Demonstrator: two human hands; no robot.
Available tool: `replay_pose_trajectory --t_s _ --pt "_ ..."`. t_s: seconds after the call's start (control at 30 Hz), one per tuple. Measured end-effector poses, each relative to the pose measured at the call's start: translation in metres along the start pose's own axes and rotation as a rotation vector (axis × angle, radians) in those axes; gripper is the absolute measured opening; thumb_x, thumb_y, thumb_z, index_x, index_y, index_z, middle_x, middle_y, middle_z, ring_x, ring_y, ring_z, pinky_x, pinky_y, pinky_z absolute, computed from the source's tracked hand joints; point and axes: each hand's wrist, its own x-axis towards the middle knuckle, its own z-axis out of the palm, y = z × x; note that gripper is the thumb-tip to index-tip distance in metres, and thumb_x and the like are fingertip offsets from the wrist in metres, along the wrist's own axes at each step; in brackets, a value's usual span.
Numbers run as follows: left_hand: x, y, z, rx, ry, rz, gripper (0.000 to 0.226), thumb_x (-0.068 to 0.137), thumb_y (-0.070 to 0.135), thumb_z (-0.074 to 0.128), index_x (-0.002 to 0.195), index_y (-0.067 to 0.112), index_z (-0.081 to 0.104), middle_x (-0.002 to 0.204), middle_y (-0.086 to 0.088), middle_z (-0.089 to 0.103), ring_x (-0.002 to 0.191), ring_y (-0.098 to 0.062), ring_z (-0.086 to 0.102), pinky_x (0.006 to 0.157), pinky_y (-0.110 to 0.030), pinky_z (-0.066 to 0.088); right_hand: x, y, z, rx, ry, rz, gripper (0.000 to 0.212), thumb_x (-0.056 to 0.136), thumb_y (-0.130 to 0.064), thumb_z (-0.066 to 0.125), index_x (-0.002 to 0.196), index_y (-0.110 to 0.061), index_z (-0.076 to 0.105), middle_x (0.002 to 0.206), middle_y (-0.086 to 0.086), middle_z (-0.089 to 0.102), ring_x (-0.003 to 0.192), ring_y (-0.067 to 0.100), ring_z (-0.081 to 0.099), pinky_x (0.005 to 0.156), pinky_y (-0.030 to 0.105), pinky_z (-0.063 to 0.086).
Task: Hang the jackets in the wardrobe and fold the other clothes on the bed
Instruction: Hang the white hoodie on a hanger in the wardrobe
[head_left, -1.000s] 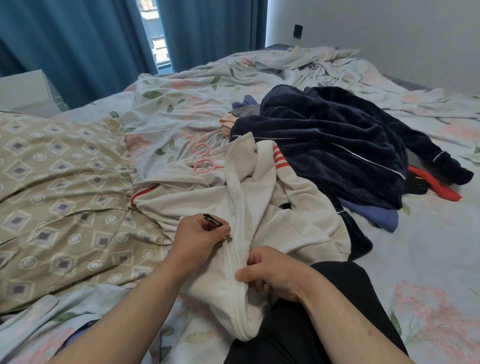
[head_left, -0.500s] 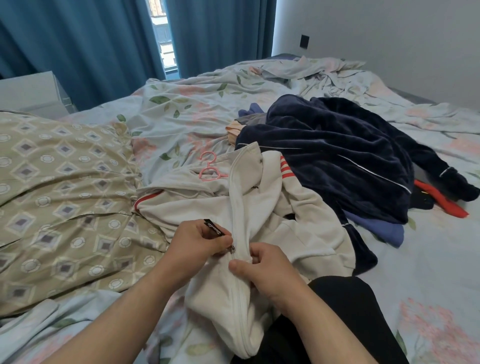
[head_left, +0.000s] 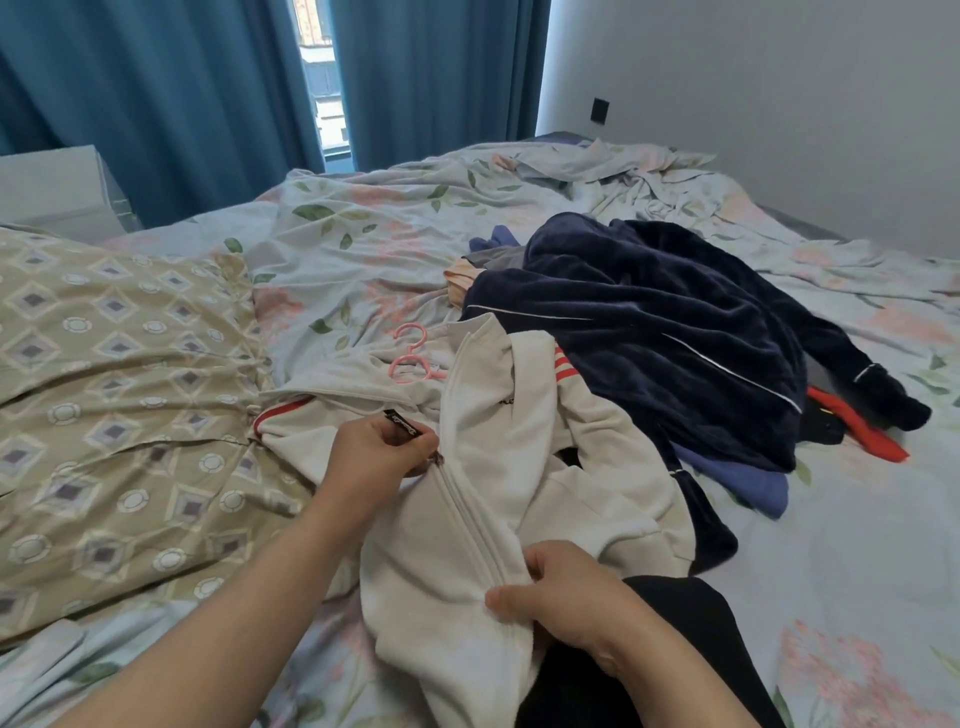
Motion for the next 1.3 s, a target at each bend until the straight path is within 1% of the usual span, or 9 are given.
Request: replay_pose_trajectory --t_s 0.1,0.17,0.37,0.53,0.73,1.03,1.13,1.2,1.3 --pt "0.001 0.001 -0.005 0.006 0.003 0.012 0.019 0.08 -0.005 0.072 0.068 0.009 0.073 0.061 -0.003 0.07 0.057 -0.008 0.064 0.058 -0.019 0.055 0.009 -0.026 0.005 -0.221 0.433 -0.195 0.043 0.075 -0.045 0.074 0.111 -0.039 0.052 0.108 -0.019 0.059 0.092 0.0 0.059 0.081 0.021 0.047" --pt "0.001 0.002 -0.007 0.005 -0.008 0.014 0.016 0.08 -0.006 0.071 0.071 0.007 0.073 0.061 -0.004 0.07 0.057 -0.008 0.064 0.058 -0.019 0.055 0.026 -0.045 0.011 -0.295 0.541 -0.373 0.05 0.079 -0.044 0.071 0.125 -0.034 0.055 0.117 -0.017 0.054 0.104 0.004 0.054 0.09 0.022 0.043" --pt "0.004 0.009 -0.014 -0.029 -0.058 0.012 0.018 0.081 -0.008 0.07 0.071 0.006 0.074 0.065 -0.008 0.071 0.06 -0.012 0.066 0.058 -0.02 0.055 0.072 -0.071 0.023 -0.307 0.396 -0.361 0.023 0.077 -0.039 0.07 0.086 -0.018 0.072 0.081 -0.007 0.071 0.078 0.008 0.063 0.071 0.028 0.05" --pt "0.009 0.005 -0.016 0.074 -0.072 0.037 0.023 0.078 -0.003 0.074 0.065 0.015 0.076 0.066 -0.008 0.072 0.062 -0.014 0.066 0.063 -0.023 0.057 0.077 -0.059 0.022 -0.098 0.274 -0.299 0.034 0.074 -0.032 0.072 0.078 0.0 0.065 0.059 -0.006 0.051 0.054 0.007 0.044 0.055 0.026 0.038" --pt "0.016 -0.002 -0.005 0.126 -0.057 0.033 0.015 0.076 0.004 0.079 0.068 0.016 0.075 0.067 -0.007 0.073 0.063 -0.015 0.067 0.07 -0.036 0.056 0.058 -0.038 0.008 -0.013 0.147 -0.183 0.018 0.071 -0.026 0.079 0.062 -0.021 0.064 0.056 -0.008 0.051 0.051 0.007 0.045 0.049 0.019 0.036" --pt "-0.003 -0.036 0.019 0.191 -0.15 -0.028 0.02 0.077 0.008 0.077 0.066 0.025 0.075 0.062 -0.003 0.071 0.056 -0.01 0.063 0.06 -0.026 0.051 0.016 -0.01 -0.047 -0.548 -0.097 0.094 0.025 0.066 -0.032 0.08 0.057 -0.024 0.058 0.055 -0.014 0.054 0.055 0.003 0.048 0.059 0.02 0.04" --pt "-0.005 -0.04 0.022 0.168 -0.156 -0.058 0.018 0.077 0.006 0.076 0.064 0.018 0.074 0.061 -0.005 0.071 0.055 -0.011 0.063 0.058 -0.024 0.05 0.017 -0.023 -0.044 -0.622 -0.03 -0.015 0.026 0.066 -0.037 0.075 0.064 -0.017 0.06 0.06 -0.003 0.059 0.054 0.008 0.052 0.056 0.021 0.044" --pt "-0.002 -0.04 0.018 0.122 -0.14 -0.063 0.017 0.078 0.003 0.076 0.065 0.013 0.074 0.06 -0.006 0.07 0.054 -0.011 0.061 0.055 -0.021 0.049 0.028 -0.035 -0.03 -0.485 0.153 -0.169 0.029 0.071 -0.039 0.075 0.082 -0.012 0.07 0.082 0.002 0.072 0.07 0.009 0.064 0.072 0.026 0.052" --pt "0.001 -0.036 0.012 0.037 -0.136 -0.09 0.006 0.08 -0.001 0.074 0.077 0.003 0.073 0.061 -0.006 0.069 0.055 -0.013 0.061 0.056 -0.022 0.05 0.049 -0.045 -0.006 -0.258 0.229 -0.215 0.02 0.079 -0.034 0.073 0.075 -0.014 0.071 0.069 -0.002 0.067 0.062 0.004 0.057 0.063 0.021 0.046"
